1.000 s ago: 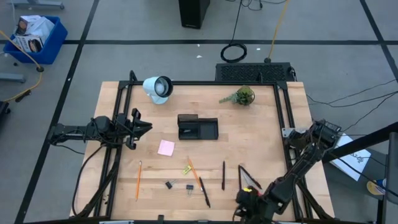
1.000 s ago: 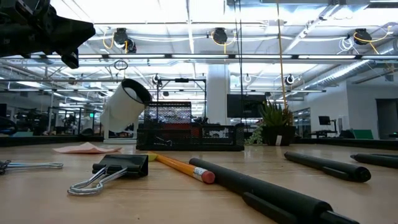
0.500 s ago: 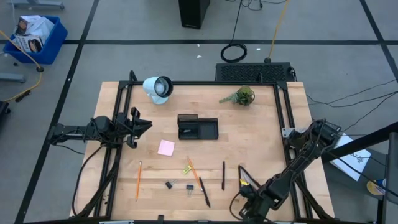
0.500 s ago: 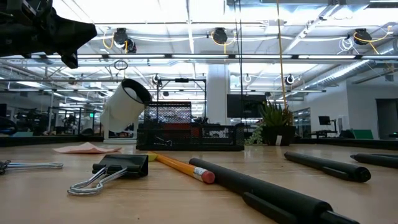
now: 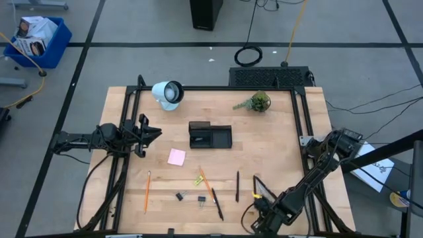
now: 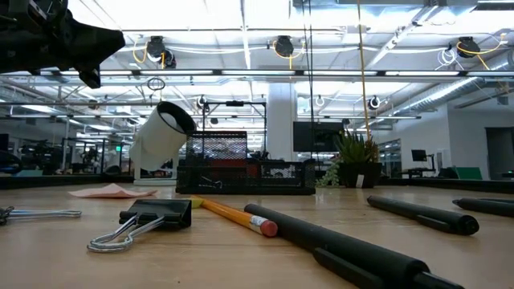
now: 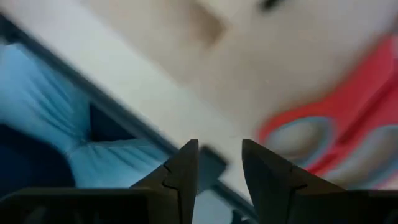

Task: Pick and place office supplies into organizer
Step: Put the red scissors into the black desk organizer

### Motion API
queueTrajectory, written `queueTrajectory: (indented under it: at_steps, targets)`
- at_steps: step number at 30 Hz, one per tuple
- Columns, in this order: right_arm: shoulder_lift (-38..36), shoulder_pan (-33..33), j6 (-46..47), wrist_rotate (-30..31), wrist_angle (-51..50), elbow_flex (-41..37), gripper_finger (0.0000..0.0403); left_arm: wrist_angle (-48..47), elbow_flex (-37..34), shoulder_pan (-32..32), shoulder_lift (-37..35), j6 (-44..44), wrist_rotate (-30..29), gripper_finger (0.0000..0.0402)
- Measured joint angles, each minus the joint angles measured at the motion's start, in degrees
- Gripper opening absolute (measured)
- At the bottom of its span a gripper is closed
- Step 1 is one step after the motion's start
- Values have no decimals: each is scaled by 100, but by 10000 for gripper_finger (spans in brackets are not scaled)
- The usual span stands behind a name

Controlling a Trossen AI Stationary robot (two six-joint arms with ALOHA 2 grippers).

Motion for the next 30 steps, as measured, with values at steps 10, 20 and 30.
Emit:
queueTrajectory:
  at_steps: [10, 20, 30]
  targets:
    - [668, 75, -463, 285, -2348, 1480, 114, -2, 0, 0, 0, -99, 2, 63]
    - [729, 151, -416, 608, -2207, 1326, 114, -4, 0, 0, 0, -107, 11, 63]
    - [726, 224, -202, 398, -1448, 784, 114, -4, 0, 0, 0, -127, 15, 63]
